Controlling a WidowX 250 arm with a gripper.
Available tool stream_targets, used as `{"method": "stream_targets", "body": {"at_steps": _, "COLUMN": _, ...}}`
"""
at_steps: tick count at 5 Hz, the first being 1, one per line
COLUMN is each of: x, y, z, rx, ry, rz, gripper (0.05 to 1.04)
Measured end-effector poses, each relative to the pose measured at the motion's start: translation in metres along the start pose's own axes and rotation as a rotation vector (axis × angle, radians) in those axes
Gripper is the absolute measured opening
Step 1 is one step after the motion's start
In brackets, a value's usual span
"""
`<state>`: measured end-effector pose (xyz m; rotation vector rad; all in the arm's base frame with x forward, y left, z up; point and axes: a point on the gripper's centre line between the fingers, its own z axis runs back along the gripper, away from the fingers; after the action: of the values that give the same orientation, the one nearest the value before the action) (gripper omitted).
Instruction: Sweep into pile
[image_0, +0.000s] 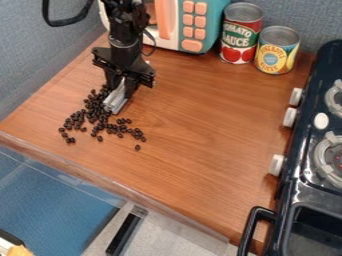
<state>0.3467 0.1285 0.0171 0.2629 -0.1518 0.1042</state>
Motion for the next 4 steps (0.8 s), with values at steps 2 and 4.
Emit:
{"method": "stream_targets", "body": {"at_steps": 2, "x": 0.002, "y": 0.003, "z": 0.0, "rx": 0.011, "ry": 0.0, "rz": 0.007, "gripper": 0.35}}
{"method": "stream_targets", "body": {"at_steps": 4, "x": -0.009, "y": 0.003, "z": 0.014, "rx": -0.092, "ry": -0.021, "rz": 0.101, "gripper": 0.35}}
